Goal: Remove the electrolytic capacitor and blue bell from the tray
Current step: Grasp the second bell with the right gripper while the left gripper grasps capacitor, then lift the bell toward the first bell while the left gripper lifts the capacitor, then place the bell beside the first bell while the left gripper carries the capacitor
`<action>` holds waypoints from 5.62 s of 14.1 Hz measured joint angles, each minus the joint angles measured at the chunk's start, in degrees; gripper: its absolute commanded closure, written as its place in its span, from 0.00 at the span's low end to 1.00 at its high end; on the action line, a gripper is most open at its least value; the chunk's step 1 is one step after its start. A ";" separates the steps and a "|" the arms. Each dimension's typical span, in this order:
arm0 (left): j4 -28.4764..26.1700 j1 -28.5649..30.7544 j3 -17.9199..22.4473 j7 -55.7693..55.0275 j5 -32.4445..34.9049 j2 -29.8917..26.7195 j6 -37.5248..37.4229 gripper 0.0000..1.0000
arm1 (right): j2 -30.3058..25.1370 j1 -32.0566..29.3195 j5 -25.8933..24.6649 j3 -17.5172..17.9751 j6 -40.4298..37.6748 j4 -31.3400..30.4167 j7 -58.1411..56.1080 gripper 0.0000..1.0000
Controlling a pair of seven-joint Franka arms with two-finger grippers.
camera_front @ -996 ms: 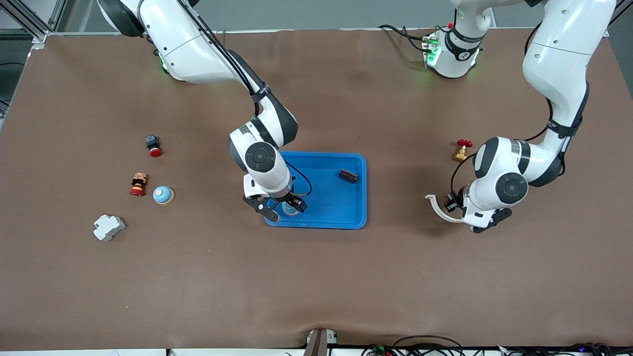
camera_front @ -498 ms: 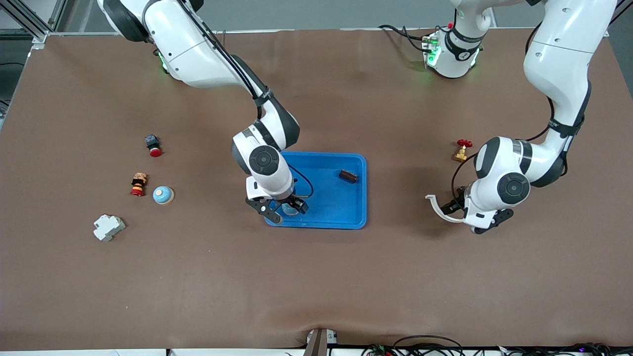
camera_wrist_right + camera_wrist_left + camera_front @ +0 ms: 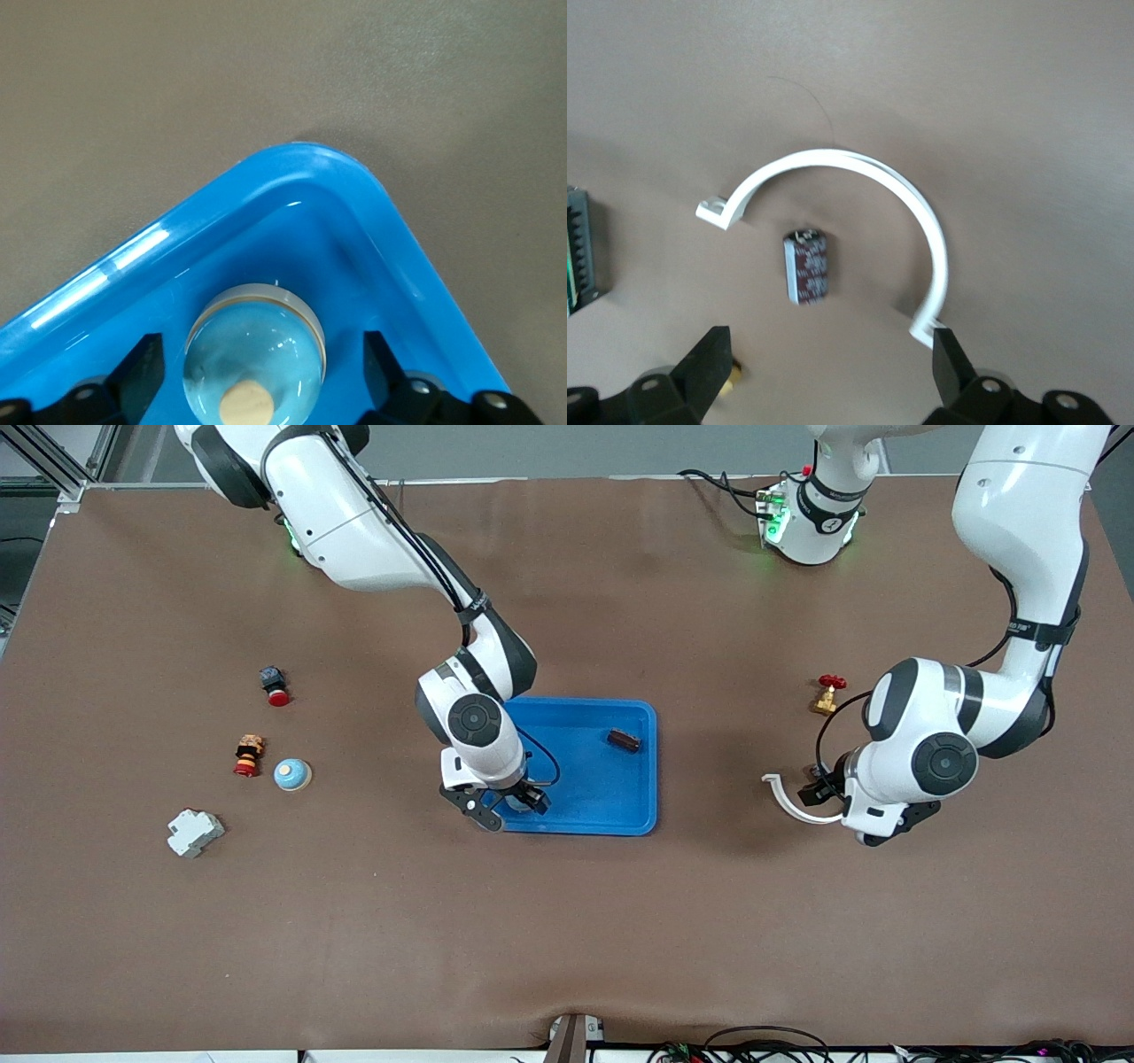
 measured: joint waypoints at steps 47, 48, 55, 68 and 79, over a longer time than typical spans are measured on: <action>13.70 -20.88 -12.69 -70.33 9.98 20.57 6.57 0.00 | -24.04 -27.66 3.33 -0.52 15.09 -40.93 -61.24 1.00; 13.68 -21.49 -11.90 -70.34 9.98 20.68 6.57 0.00 | -23.84 -27.63 3.33 -0.41 15.19 -40.93 -61.23 1.00; 13.67 -23.26 -10.08 -70.34 9.99 21.34 6.57 0.00 | -22.68 -26.81 3.43 0.22 17.28 -40.92 -59.99 1.00; 14.56 -23.48 -10.11 -70.34 10.00 21.25 6.90 1.00 | -21.27 -25.09 3.56 0.05 18.69 -40.08 -56.88 0.00; 16.73 -21.56 -10.20 -67.94 10.14 15.60 4.01 1.00 | -29.41 -26.78 3.54 -0.47 2.18 -34.93 -56.98 0.00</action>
